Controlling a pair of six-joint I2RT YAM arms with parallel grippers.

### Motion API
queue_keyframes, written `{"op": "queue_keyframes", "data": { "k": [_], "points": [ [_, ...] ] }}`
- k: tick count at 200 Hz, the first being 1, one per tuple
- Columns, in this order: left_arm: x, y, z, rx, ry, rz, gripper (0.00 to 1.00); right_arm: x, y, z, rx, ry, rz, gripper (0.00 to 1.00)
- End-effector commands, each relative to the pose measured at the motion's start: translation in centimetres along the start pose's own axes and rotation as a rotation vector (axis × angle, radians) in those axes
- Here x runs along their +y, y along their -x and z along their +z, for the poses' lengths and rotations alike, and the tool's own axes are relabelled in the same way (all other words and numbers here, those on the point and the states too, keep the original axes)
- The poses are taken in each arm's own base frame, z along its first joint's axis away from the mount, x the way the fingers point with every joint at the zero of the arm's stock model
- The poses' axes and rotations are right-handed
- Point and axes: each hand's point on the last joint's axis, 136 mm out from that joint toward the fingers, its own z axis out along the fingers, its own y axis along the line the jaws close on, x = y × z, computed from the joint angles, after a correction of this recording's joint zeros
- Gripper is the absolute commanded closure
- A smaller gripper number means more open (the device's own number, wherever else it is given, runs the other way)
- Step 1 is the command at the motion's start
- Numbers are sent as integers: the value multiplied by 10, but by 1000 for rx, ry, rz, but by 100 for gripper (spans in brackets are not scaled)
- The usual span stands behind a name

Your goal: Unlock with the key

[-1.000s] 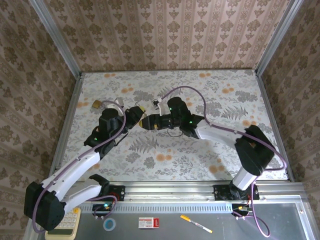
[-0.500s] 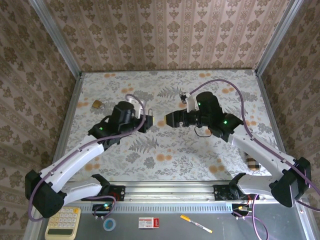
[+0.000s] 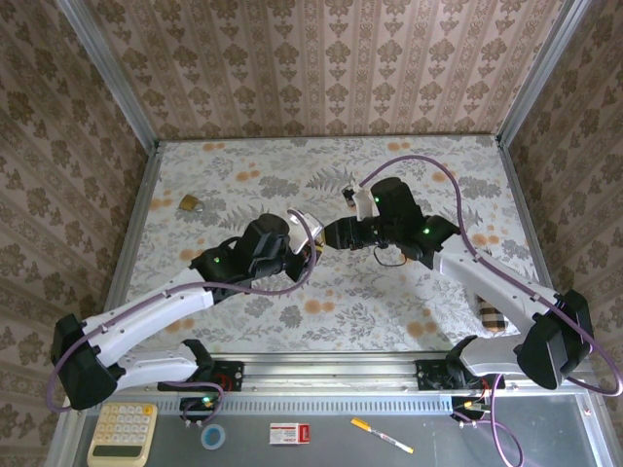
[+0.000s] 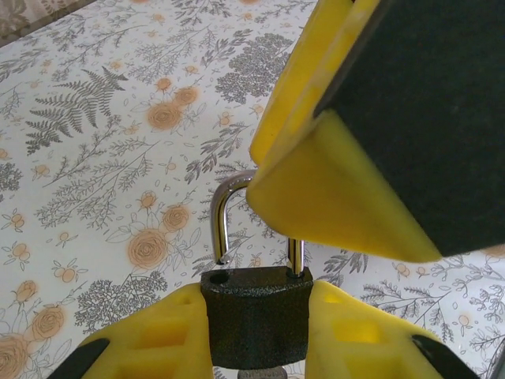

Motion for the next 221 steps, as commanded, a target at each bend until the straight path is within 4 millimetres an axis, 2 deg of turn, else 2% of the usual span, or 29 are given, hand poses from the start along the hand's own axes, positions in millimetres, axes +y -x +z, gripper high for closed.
{"op": "queue_keyframes", "data": {
  "k": [1,47,72,105,120,151,183,221],
  "points": [
    [-3,18,-1,-69,2,43,100,1,-5,0,9,12,-3,62],
    [-7,16,2,-54,13,66,100,4,-4,3,9,38,18,75],
    [-10,14,6,-47,14,83,100,5,-6,5,15,50,28,78],
    [-2,12,7,-41,97,119,100,-3,-6,3,22,-2,60,90],
    [0,11,7,-43,147,152,100,-10,-7,3,25,-44,98,91],
    [-1,2,16,-6,199,189,100,-29,-16,6,49,-134,211,71],
    [-7,-7,18,12,156,171,100,-56,-27,8,77,-243,247,69],
    [-9,-13,12,19,142,187,100,-80,-29,3,69,-282,302,56]
  ]
}}
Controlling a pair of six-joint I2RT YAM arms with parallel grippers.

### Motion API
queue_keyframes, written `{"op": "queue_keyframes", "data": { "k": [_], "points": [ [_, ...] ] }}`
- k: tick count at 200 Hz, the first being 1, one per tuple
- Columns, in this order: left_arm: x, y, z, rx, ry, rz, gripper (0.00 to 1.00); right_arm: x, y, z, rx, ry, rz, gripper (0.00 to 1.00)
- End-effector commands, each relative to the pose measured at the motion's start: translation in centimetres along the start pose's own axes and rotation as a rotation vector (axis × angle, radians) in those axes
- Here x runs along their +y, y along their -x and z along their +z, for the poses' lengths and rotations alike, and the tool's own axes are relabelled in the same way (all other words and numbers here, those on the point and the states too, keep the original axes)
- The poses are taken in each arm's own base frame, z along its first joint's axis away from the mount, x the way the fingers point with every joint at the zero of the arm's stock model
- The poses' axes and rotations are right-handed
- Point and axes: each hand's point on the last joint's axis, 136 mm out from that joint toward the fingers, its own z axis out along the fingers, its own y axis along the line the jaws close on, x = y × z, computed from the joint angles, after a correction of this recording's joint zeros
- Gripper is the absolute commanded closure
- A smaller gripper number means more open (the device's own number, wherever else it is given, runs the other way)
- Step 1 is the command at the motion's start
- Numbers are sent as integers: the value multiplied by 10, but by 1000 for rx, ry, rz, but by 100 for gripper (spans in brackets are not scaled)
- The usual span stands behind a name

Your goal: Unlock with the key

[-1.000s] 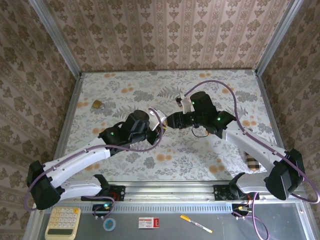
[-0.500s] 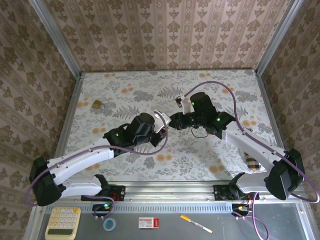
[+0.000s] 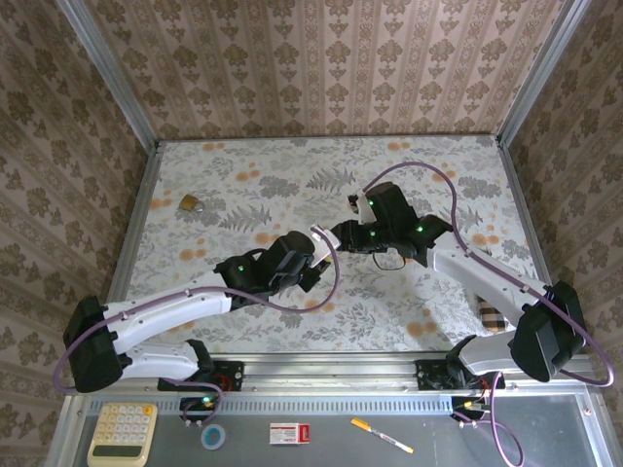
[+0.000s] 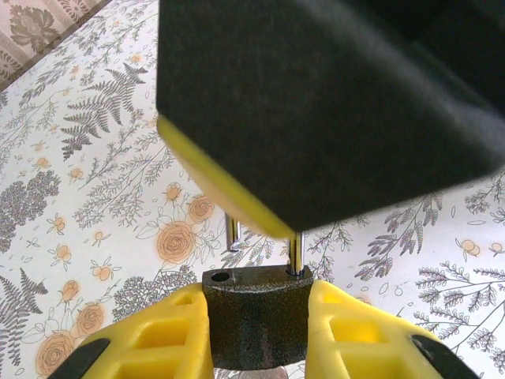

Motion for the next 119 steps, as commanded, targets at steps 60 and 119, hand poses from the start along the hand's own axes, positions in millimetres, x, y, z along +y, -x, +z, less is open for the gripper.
{"op": "queue_keyframes", "data": {
  "k": [60,119],
  "points": [
    [-10,-10,-4,20,-23,38,100,-49,1,-2,2,-125,61,47],
    [14,-81,37,329,13,-313,100,-84,-4,-34,-85,-252,-16,22]
  ]
}}
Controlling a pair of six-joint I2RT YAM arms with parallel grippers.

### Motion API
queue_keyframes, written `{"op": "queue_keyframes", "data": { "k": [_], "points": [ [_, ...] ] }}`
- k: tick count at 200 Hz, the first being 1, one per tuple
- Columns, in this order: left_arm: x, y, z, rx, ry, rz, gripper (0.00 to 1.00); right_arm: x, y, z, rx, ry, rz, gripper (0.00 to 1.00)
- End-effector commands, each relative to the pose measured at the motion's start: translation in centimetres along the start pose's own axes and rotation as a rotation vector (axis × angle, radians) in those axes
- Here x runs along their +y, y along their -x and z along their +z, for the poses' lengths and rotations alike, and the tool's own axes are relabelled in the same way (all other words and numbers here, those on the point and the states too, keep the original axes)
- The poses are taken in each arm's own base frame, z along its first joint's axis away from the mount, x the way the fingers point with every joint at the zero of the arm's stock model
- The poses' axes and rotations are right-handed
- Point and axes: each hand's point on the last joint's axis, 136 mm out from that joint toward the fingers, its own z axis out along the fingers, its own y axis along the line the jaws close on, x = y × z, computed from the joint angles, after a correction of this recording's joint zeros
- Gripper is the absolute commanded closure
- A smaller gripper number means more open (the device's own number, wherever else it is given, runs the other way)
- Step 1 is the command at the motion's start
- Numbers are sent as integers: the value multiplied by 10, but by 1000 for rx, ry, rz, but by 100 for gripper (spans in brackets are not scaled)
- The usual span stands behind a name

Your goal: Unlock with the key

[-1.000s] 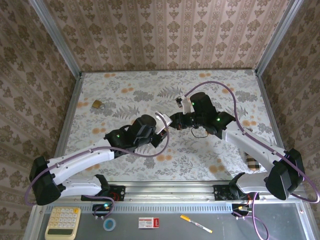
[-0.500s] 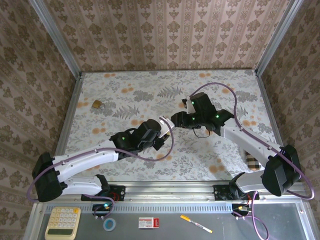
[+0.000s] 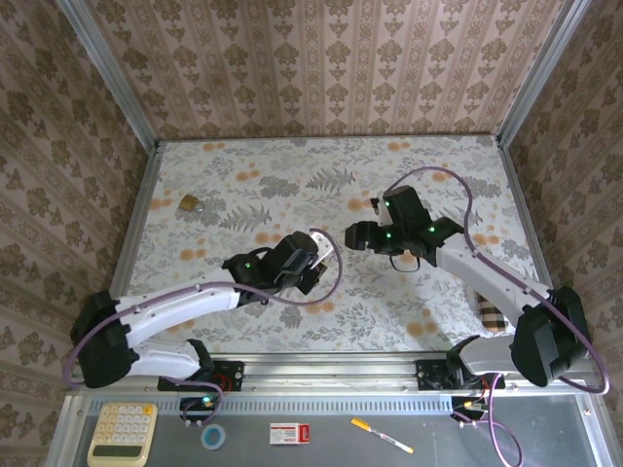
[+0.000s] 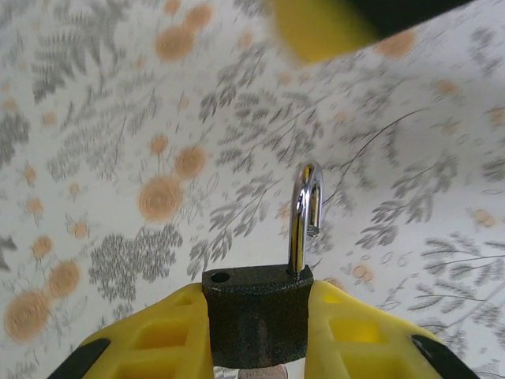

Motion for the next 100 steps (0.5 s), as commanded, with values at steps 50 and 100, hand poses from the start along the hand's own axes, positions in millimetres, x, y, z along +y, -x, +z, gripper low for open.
{"op": "queue_keyframes", "data": {
  "k": [50,100],
  "points": [
    [27,-63,59,324,-43,-473,100,-16,-7,-32,-83,-48,-91,17],
    [50,-86,71,414,-30,-607,100,-18,-14,-35,-78,-46,-103,17]
  ]
}}
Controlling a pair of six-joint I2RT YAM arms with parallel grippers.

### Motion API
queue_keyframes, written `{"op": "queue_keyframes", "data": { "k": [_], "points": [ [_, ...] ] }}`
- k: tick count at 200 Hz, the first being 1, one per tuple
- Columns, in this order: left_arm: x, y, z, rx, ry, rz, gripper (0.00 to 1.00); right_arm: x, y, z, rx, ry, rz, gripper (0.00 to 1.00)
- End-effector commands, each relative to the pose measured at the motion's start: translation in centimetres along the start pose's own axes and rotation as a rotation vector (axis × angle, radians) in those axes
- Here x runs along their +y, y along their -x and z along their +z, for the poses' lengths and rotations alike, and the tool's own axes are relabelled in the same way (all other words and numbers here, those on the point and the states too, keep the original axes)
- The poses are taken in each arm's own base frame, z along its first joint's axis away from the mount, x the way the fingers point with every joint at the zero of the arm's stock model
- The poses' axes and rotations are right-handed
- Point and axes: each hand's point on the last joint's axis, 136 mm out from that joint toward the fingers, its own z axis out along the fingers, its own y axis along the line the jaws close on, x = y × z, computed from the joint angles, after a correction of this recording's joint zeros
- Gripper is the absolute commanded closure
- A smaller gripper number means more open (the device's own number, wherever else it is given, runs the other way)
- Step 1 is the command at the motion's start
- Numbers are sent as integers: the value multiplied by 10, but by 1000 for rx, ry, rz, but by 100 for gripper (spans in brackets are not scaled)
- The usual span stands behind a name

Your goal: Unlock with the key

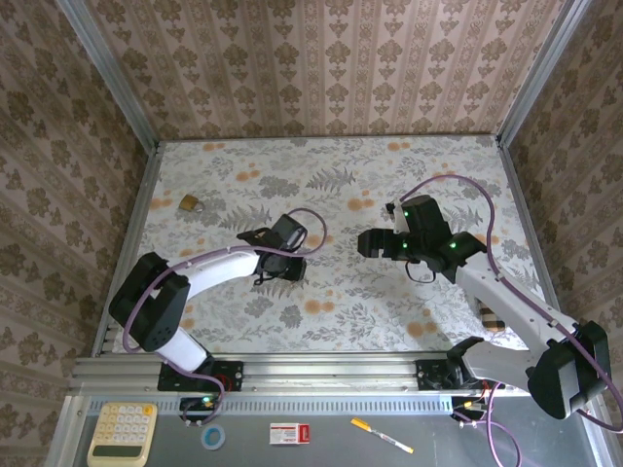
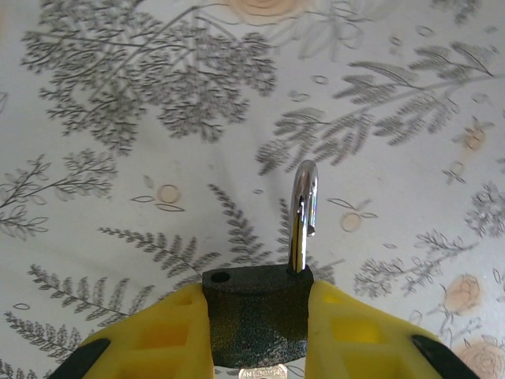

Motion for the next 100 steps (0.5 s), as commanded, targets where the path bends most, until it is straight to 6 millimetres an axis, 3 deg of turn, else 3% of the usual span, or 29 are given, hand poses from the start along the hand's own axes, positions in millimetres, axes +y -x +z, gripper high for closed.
{"op": "queue_keyframes", "data": {
  "k": [1,55,85,100],
  "points": [
    [-1,1,1,43,-32,-74,100,-7,-7,-4,6,-27,-25,17],
    [30,-7,14,141,159,-126,100,-11,-9,-17,-13,-58,-28,16],
    [36,-6,17,159,212,-152,100,-16,-14,-29,-18,-85,-27,15],
    [34,-3,15,144,197,-169,80,-20,-16,-35,-26,-106,-28,15]
  ]
}}
